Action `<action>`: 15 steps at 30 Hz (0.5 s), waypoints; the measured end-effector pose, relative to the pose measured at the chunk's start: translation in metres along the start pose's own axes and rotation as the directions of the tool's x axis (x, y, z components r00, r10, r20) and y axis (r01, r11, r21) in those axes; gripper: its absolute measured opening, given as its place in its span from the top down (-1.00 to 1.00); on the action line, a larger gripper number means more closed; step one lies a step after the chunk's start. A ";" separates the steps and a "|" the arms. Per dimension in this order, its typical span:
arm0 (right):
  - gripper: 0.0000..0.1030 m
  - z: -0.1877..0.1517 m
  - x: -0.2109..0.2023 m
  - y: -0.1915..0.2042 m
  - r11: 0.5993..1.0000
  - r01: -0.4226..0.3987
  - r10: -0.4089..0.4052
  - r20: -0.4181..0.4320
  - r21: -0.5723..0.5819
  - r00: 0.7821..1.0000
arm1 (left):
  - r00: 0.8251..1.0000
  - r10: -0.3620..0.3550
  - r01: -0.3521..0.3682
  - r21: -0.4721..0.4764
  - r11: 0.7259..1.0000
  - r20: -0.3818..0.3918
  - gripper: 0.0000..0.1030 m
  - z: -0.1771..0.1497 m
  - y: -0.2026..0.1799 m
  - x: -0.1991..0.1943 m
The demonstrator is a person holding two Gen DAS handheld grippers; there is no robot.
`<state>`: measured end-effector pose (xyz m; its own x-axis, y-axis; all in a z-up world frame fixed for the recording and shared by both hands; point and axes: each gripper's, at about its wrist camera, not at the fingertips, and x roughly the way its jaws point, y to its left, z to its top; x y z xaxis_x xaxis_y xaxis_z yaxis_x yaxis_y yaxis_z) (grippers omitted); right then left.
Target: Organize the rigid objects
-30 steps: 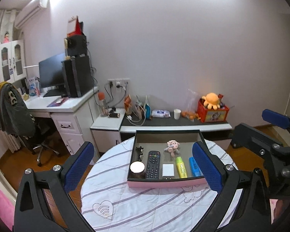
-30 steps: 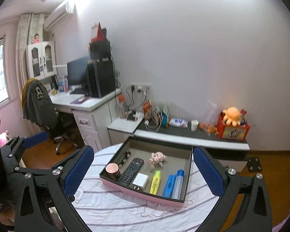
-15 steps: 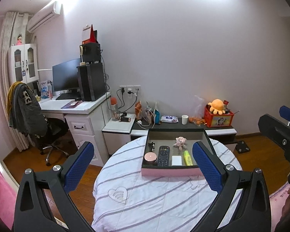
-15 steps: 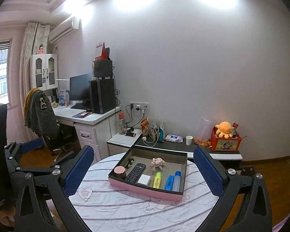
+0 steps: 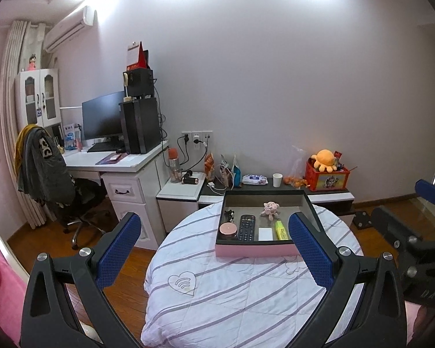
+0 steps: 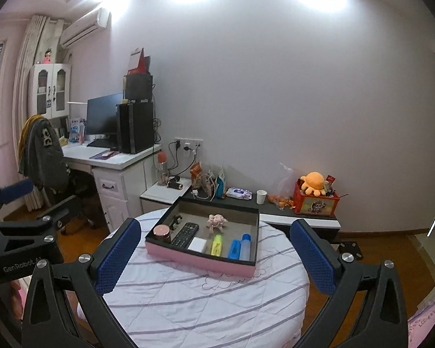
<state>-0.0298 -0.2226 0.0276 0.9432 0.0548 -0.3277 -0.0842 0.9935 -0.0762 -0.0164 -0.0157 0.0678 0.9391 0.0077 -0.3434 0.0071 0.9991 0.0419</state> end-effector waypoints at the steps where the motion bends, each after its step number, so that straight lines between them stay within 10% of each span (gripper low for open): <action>1: -1.00 -0.001 -0.001 0.001 1.000 -0.002 0.002 0.000 -0.003 1.000 | 1.000 -0.002 0.002 -0.001 1.000 0.003 -1.00 0.001 -0.001 0.000; 15: -1.00 -0.013 -0.009 0.007 1.000 -0.025 0.025 0.029 -0.019 0.999 | 0.999 0.015 -0.016 0.006 1.000 0.045 -1.00 -0.008 -0.010 -0.008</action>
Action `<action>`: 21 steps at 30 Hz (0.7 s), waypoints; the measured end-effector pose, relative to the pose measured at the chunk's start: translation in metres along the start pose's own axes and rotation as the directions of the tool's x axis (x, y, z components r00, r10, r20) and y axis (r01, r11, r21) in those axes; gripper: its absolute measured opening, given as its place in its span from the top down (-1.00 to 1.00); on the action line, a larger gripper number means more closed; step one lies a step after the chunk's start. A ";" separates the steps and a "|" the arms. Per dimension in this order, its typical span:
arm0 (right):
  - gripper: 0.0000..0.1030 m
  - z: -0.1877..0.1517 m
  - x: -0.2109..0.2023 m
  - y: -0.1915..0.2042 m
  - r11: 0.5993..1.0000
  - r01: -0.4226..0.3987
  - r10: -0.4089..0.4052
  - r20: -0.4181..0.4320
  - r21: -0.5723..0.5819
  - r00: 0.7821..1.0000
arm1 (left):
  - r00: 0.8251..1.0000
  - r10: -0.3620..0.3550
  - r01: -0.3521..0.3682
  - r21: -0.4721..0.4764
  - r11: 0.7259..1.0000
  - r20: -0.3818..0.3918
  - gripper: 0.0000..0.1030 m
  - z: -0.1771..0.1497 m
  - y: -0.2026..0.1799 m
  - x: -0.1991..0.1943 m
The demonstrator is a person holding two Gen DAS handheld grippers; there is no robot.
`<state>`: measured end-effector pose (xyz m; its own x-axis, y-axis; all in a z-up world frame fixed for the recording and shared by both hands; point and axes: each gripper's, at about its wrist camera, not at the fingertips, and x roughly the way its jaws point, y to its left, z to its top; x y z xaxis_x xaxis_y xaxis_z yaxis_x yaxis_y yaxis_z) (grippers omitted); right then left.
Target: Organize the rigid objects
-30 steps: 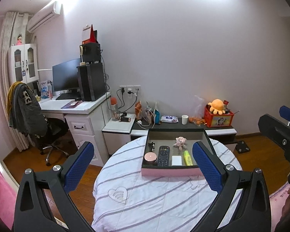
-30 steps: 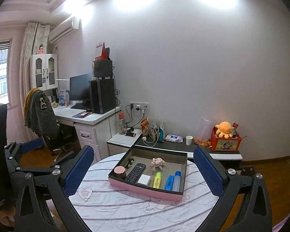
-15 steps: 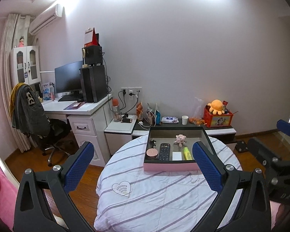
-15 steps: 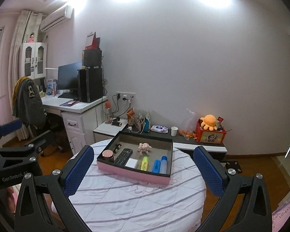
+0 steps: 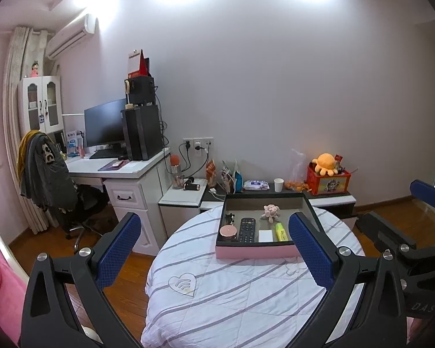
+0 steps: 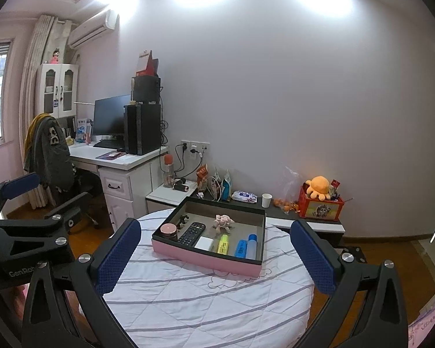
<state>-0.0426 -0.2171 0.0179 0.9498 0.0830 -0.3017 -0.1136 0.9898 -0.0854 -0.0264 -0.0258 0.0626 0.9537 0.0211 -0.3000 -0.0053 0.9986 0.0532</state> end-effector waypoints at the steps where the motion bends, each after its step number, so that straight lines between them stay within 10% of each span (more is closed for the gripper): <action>1: -1.00 -0.001 -0.001 0.000 1.000 -0.005 0.005 0.005 0.003 1.000 | 1.000 0.003 -0.003 0.001 1.000 0.000 -1.00 0.000 0.000 0.000; 21: -1.00 -0.008 0.006 -0.003 1.000 -0.016 0.016 -0.002 0.012 1.000 | 1.000 -0.020 0.020 0.013 1.000 0.010 -1.00 -0.005 -0.008 0.012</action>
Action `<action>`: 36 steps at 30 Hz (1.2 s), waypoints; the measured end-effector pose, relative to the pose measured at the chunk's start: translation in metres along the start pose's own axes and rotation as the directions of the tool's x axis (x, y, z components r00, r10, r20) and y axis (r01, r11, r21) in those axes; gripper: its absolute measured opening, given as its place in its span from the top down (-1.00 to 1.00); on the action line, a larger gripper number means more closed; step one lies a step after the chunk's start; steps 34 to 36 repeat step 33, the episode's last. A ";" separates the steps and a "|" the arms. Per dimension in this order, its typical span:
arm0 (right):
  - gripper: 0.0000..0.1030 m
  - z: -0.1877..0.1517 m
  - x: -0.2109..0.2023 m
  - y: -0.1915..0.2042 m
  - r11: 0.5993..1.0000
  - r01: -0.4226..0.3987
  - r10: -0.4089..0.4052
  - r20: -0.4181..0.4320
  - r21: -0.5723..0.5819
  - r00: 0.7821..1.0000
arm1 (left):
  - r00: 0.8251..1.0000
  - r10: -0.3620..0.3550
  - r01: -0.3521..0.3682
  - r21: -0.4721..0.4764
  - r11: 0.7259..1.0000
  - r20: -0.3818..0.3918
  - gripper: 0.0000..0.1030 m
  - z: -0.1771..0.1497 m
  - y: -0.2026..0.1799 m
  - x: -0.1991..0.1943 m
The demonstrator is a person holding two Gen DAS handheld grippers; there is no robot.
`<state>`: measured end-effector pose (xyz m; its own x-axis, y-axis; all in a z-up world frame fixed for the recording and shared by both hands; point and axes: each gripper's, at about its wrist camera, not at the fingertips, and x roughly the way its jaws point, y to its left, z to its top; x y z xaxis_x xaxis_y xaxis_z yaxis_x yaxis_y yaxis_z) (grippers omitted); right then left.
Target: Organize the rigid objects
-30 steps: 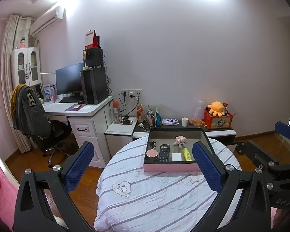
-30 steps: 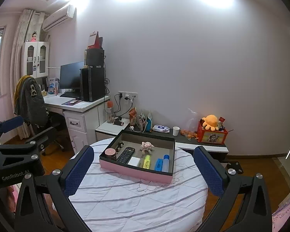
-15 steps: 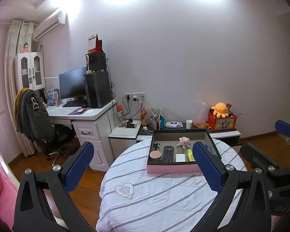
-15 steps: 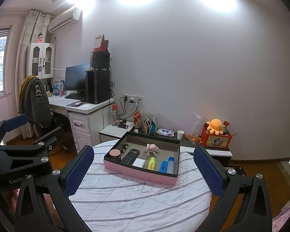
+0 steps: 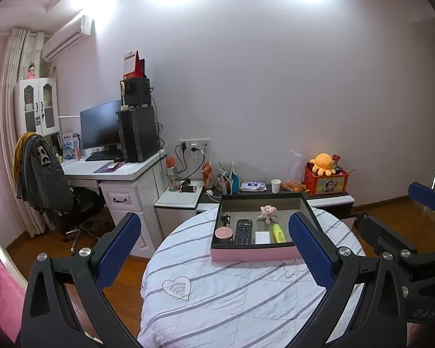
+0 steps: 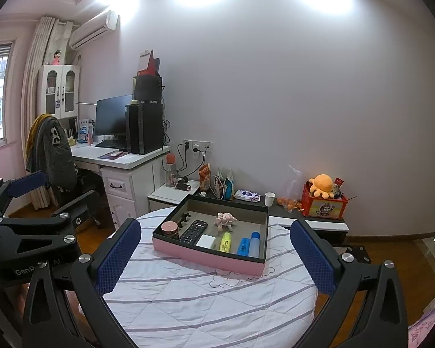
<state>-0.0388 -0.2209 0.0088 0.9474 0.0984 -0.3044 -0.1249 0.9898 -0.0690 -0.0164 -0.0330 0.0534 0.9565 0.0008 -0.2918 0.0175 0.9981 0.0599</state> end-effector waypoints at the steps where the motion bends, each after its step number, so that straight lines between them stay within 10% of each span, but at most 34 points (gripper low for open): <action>1: -1.00 0.000 0.000 0.000 1.000 0.000 0.000 -0.001 0.000 1.000 | 1.000 -0.004 0.004 -0.001 1.000 0.006 -1.00 0.000 0.000 0.000; 36: -1.00 0.000 0.016 0.008 1.000 0.004 -0.004 -0.026 -0.014 1.000 | 1.000 0.018 -0.018 0.003 1.000 0.023 -0.99 -0.007 0.004 0.013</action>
